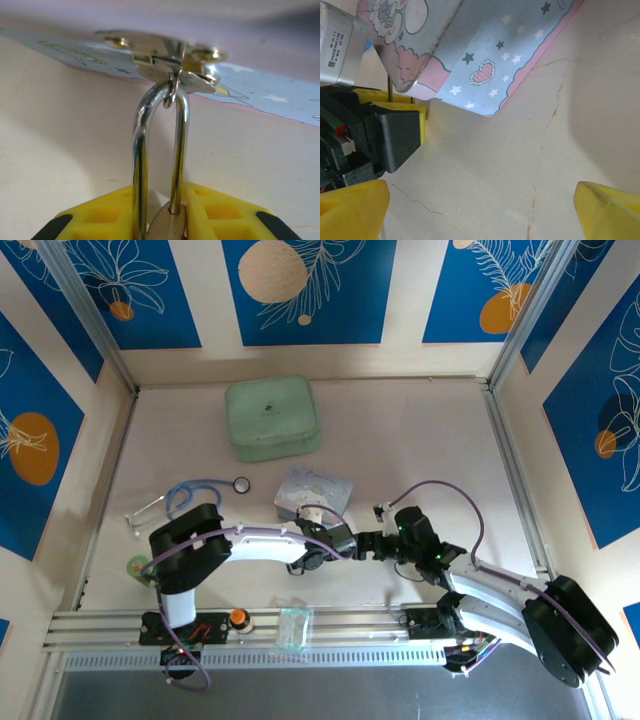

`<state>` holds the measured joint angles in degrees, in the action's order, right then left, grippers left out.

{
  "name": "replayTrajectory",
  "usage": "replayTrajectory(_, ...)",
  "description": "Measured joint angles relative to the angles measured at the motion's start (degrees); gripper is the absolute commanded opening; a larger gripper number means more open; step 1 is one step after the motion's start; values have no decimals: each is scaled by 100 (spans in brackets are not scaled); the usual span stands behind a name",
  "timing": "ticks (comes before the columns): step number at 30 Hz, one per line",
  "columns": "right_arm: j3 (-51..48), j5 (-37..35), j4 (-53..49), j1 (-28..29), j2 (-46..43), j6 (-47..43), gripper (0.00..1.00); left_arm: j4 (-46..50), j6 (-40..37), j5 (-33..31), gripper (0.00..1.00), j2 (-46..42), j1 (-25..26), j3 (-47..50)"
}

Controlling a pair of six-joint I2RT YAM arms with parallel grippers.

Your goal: Unlock the padlock with the key

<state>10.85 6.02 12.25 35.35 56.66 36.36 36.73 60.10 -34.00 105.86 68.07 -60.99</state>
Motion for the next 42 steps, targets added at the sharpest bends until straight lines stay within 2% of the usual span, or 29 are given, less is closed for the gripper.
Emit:
replayTrajectory(14,0,-125,-380,-68,-96,39,95,608,46,-59,29,289,48,-437)
replayTrajectory(19,0,-149,-396,-94,-105,83,95,601,44,-61,26,306,107,-446)
replayTrajectory(21,-2,-151,-398,-111,-105,101,95,662,59,-57,21,334,118,-498)
replayTrajectory(28,-7,-149,-393,-153,-111,170,95,881,125,72,20,413,157,-691)
replayTrajectory(31,-7,-157,-382,-153,-111,210,95,872,131,83,24,450,240,-748)
replayTrajectory(34,-13,-146,-389,-164,-129,184,95,887,133,111,32,498,319,-802)
replayTrajectory(42,-15,-151,-398,-164,-136,133,95,1008,151,116,34,498,494,-850)
